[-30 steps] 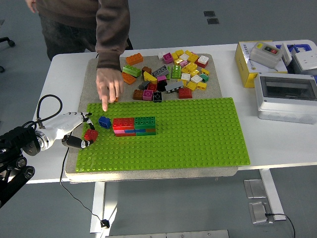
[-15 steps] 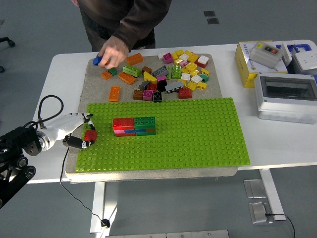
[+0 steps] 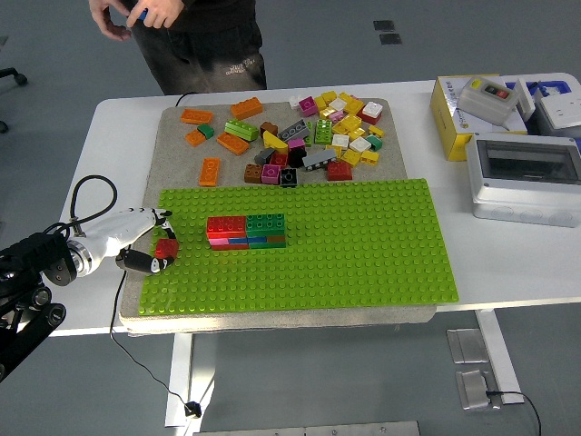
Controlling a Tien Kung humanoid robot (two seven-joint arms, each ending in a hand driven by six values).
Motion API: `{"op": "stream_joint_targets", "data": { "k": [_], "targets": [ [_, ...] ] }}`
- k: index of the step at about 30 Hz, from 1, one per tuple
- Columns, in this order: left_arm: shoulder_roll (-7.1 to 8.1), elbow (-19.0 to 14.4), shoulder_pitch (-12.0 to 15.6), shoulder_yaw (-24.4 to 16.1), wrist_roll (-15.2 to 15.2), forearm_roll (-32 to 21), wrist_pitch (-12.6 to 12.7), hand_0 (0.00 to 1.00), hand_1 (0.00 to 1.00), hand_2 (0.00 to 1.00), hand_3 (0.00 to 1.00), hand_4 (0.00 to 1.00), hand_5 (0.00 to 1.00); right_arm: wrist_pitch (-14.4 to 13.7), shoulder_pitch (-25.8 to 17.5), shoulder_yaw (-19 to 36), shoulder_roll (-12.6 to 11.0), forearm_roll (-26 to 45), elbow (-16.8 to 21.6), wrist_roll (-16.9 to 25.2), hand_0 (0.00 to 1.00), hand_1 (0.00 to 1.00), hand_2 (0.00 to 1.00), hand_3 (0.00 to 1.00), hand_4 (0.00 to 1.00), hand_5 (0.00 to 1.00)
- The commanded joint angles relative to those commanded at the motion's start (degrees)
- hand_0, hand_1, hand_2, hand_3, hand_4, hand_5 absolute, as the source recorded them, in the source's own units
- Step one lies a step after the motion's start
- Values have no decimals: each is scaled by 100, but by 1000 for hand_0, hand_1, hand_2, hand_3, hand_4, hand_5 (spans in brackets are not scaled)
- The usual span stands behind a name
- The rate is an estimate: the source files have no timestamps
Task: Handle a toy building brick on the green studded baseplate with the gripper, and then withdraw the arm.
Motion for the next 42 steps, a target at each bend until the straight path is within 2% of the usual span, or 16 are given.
{"op": "stream_joint_targets", "data": {
  "k": [8, 9, 16, 22, 26, 30, 34, 38, 42],
  "targets": [
    [-1, 55, -10, -4, -42, -87, -1, 993, 968, 953, 584, 632, 223, -3, 3, -15, 0, 8, 0, 3, 703, 643, 477, 758, 583, 998],
    [-2, 61, -10, -8, -50, -100, 1, 980, 963, 930, 580, 579, 200, -2, 4, -17, 0, 10, 0, 4, 703, 643, 477, 758, 583, 998],
    [31, -12, 2, -113, -82, -177, 8, 974, 958, 918, 581, 576, 196, -2, 18, -17, -3, 13, 0, 8, 702, 643, 477, 758, 584, 998],
    [141, -268, 33, -469, -4, -346, -68, 969, 955, 915, 583, 583, 196, -4, 13, -7, -8, 12, 0, 10, 702, 643, 476, 757, 585, 998],
    [254, -490, 82, -803, 198, -578, -258, 969, 955, 915, 583, 583, 196, -3, 8, 8, -13, -1, 0, 4, 702, 643, 476, 757, 585, 998],
    [298, -901, 180, -1178, 450, -936, -477, 965, 956, 912, 584, 590, 200, -8, -4, 37, -25, -10, 0, 3, 702, 644, 473, 757, 584, 998],
    [173, -1349, 200, -1462, 711, -1180, -659, 969, 952, 911, 585, 599, 201, -11, -12, 104, -34, -68, 0, -1, 703, 643, 466, 757, 584, 998],
    [-175, -1751, 49, -1510, 923, -1283, -808, 969, 952, 911, 585, 599, 201, -12, -10, 183, -41, -151, 0, -12, 703, 643, 466, 757, 584, 998],
    [-519, -1792, -158, -1361, 1029, -1283, -884, 967, 951, 906, 586, 591, 196, -22, -8, 233, -46, -185, 0, -12, 703, 643, 455, 757, 584, 998]
  ]
}}
